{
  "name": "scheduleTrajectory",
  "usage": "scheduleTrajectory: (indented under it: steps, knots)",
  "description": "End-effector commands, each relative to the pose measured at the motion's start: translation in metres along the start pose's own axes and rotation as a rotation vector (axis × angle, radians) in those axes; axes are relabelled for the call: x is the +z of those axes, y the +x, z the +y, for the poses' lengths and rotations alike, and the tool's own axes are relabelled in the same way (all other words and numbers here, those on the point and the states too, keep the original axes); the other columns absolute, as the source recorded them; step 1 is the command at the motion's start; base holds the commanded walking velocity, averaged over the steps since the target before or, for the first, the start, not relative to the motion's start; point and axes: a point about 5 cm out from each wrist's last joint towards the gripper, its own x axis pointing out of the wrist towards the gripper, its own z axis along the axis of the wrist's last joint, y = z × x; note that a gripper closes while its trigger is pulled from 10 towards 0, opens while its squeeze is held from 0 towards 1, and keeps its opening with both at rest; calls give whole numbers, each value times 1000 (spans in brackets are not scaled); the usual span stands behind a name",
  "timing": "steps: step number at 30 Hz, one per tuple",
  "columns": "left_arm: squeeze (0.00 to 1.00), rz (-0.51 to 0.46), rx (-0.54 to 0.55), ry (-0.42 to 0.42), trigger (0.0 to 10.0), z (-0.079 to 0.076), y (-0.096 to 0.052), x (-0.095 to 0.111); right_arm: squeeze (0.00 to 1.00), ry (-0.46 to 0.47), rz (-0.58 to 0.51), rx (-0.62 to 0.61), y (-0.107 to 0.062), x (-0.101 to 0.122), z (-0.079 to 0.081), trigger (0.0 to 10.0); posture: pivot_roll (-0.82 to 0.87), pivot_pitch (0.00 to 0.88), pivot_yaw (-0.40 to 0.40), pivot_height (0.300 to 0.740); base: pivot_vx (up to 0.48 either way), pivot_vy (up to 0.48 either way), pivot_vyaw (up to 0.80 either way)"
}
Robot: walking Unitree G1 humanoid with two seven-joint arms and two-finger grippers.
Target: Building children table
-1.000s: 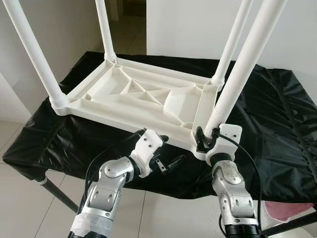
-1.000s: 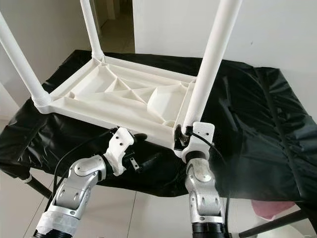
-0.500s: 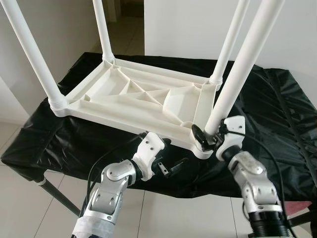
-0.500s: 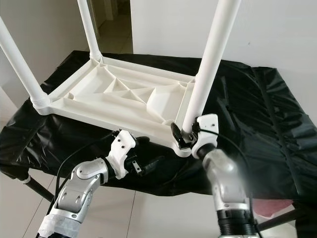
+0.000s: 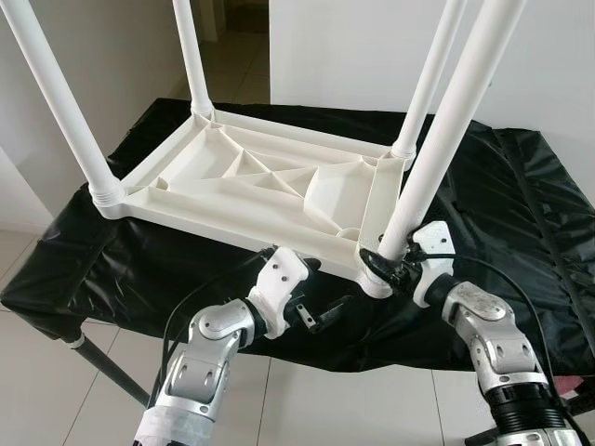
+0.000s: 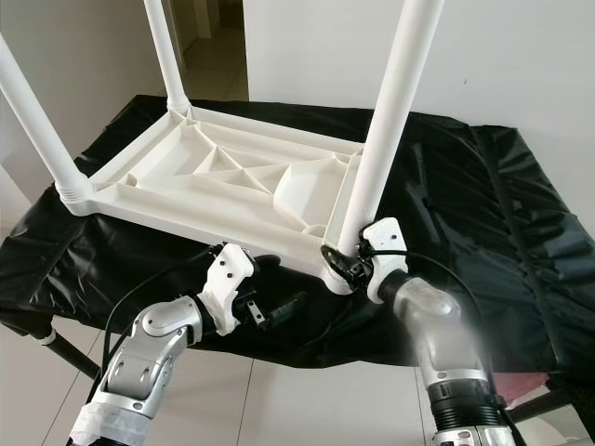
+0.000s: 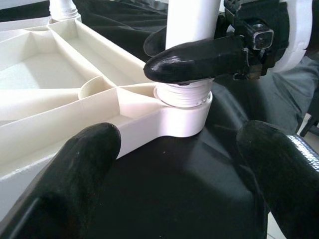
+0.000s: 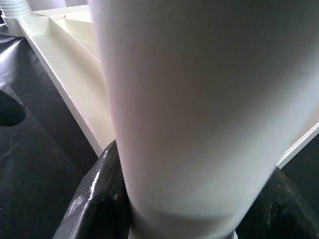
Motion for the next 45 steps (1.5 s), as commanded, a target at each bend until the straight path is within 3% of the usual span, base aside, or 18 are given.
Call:
scheduleTrajectory:
  steps: [1, 6, 7, 12, 17, 23, 27, 29, 30, 31, 36, 41, 42, 45]
  knots:
    - [0, 6, 144, -6, 10000, 6, -4, -2, 0, -8, 15, 22, 1, -3, 1, 0, -41, 57, -14, 740, 0, 0, 0]
    - [0, 6, 144, -7, 10000, 6, -4, -2, 0, -2, 16, 11, 1, -3, 1, 0, -42, 57, -13, 740, 0, 0, 0]
    - [0, 7, 145, -8, 10000, 6, -4, -2, 0, 14, 13, -7, 1, -4, 1, 10000, -43, 59, -10, 740, 0, 0, 0]
    - [0, 7, 145, -8, 10000, 7, -4, -2, 0, 39, 8, -63, 4, -3, 3, 10000, -44, 61, -13, 740, 0, 0, 0]
    - [0, 3, 147, -14, 10000, 7, -2, -2, 0, 104, 13, -216, 9, -3, 17, 10000, -53, 61, -9, 740, 0, 0, 0]
    - [0, 6, 140, -15, 10000, 5, -2, -3, 0, 159, 34, -371, 8, -4, 18, 10000, -57, 60, -4, 740, 0, 0, 0]
    - [0, 7, 131, -15, 10000, 6, -1, -3, 0, 209, 44, -619, 5, -6, 31, 10000, -62, 63, 1, 740, 0, 0, 0]
    - [0, 7, 130, -14, 10000, 6, 0, -2, 0, 217, 46, -668, 4, -6, 35, 10000, -62, 63, 1, 740, 0, 0, 0]
    - [0, 5, 131, -13, 10000, 6, 0, -2, 0, 230, 48, -769, 1, -5, 40, 10000, -60, 65, -2, 740, 0, 0, 0]
    - [0, 5, 132, -14, 10000, 6, 0, -1, 0, 233, 50, -792, 0, -4, 40, 10000, -60, 65, -2, 740, 0, 0, 0]
    - [0, 6, 129, -16, 10000, 5, -1, -2, 0, 281, 44, -737, 8, -2, 50, 10000, -59, 65, 1, 740, 0, 0, 0]
    - [0, 6, 127, -16, 10000, 5, -1, -2, 0, 257, 32, -724, 6, 2, 48, 10000, -60, 65, 2, 740, 0, 0, 0]
    - [0, 5, 127, -15, 10000, 6, -1, -2, 1000, 249, 28, -724, 6, 3, 47, 10000, -60, 67, -1, 740, 0, 0, 0]
    - [0, 5, 129, -13, 10000, 6, -1, -1, 1000, 254, 17, -725, 4, 4, 46, 10000, -60, 68, 0, 740, 0, 0, 0]
